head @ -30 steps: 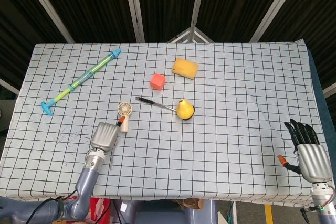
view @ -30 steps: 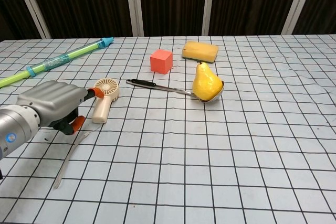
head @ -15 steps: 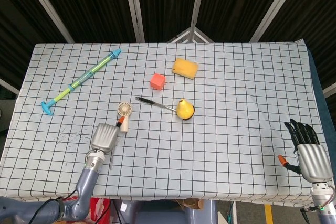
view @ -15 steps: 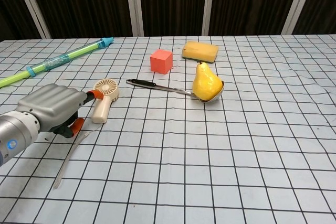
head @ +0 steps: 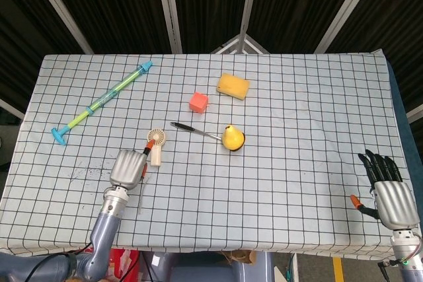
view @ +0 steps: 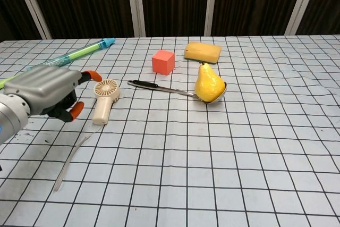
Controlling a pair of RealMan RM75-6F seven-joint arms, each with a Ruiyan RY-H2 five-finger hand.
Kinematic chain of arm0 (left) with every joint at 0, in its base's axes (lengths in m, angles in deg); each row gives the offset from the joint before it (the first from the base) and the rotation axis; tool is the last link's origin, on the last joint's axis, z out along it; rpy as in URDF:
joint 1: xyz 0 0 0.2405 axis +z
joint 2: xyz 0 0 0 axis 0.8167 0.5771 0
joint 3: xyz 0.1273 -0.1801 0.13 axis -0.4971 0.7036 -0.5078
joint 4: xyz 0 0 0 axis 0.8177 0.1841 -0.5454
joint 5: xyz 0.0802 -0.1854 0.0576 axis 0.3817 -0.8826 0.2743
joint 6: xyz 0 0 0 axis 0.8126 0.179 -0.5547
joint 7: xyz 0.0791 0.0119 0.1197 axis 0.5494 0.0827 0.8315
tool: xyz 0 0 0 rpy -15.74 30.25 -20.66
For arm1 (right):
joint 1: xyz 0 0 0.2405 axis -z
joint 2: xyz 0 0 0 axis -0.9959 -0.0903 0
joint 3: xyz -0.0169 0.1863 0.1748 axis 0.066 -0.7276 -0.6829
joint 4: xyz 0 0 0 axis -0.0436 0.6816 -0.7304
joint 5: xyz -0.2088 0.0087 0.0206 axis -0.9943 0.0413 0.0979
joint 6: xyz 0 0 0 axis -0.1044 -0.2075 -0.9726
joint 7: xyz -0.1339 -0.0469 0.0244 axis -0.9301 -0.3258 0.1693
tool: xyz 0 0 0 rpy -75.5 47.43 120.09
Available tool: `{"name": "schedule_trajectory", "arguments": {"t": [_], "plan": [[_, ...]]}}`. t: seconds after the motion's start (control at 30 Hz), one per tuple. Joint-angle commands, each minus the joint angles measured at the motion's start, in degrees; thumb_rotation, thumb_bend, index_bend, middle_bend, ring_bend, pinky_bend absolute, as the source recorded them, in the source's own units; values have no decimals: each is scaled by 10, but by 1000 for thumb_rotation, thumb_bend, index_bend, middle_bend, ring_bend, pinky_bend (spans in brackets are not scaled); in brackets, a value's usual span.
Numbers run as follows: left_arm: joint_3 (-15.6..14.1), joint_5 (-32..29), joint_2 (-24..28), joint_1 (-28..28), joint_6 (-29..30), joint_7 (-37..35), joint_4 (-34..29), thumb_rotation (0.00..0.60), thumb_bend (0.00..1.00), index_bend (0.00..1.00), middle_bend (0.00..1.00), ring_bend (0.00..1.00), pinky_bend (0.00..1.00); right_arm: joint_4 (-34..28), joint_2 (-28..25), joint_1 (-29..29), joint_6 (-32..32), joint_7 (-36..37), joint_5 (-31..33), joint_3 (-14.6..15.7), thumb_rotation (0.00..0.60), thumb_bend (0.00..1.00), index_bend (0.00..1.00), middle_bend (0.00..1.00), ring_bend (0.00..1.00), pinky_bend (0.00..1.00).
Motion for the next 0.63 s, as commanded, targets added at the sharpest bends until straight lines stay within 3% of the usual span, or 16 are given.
{"name": "schedule_trajectory", "arguments": {"t": [0.03,0.1,0.23,0.33,0.4,0.63], "plan": [[-4,34,38,20,31,-28,-40,600,576,117,759,527,599,0,0,0,0,0,0,0,600,280,63,0,0,0],[-14,52,62,35,46,-43,-64,600,481,67,636,425,490,0,0,0,0,-1,0,0,600,280,63,0,0,0],[-57,94,131,81,80,-88,-108,600,280,0,260,118,128,1,1,0,2,-3,-1,0,600,279,63,0,0,0],[-92,132,176,115,104,-120,-116,600,152,0,50,1,0,0,2,1,3,-7,0,0,600,280,63,0,0,0],[-112,162,197,136,126,-140,-108,600,114,0,5,0,0,0,3,1,3,-10,0,-1,600,279,63,0,0,0],[-158,222,246,200,180,-196,-76,600,91,0,0,0,0,-2,5,2,6,-16,0,-1,600,280,63,0,0,0]]}}
